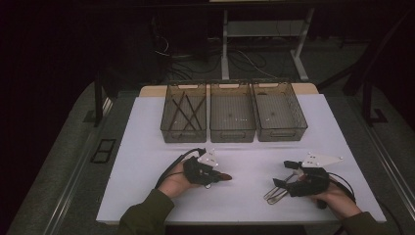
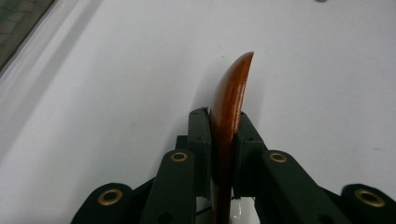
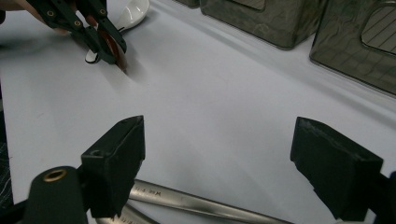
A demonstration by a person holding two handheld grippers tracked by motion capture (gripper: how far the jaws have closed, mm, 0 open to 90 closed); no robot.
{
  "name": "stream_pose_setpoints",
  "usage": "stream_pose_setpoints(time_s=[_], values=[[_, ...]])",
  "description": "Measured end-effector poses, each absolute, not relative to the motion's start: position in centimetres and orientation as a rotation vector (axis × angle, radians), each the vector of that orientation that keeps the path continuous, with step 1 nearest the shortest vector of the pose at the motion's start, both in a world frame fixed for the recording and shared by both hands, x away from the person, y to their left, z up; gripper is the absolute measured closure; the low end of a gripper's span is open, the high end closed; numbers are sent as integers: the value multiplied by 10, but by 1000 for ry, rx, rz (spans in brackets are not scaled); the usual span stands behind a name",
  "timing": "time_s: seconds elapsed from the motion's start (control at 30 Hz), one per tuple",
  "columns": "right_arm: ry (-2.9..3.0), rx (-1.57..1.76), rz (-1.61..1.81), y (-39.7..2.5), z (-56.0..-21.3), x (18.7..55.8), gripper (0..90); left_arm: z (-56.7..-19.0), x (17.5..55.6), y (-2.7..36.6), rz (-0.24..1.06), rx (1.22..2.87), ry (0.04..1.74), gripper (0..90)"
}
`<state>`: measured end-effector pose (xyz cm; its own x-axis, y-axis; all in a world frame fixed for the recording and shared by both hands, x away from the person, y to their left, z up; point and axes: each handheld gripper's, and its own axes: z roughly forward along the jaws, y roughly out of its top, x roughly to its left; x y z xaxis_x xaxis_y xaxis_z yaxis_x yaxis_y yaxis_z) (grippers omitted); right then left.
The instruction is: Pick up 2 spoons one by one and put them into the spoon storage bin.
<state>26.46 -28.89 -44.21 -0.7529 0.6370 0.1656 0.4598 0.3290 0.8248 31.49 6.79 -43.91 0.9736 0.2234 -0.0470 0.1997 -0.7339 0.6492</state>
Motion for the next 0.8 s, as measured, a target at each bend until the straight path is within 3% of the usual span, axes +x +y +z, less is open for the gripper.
stream_pose_setpoints(time_s=[0.8], values=[[2405,990,1379,-288,-444,262,173,-412,324,68,47,2276,472,801]])
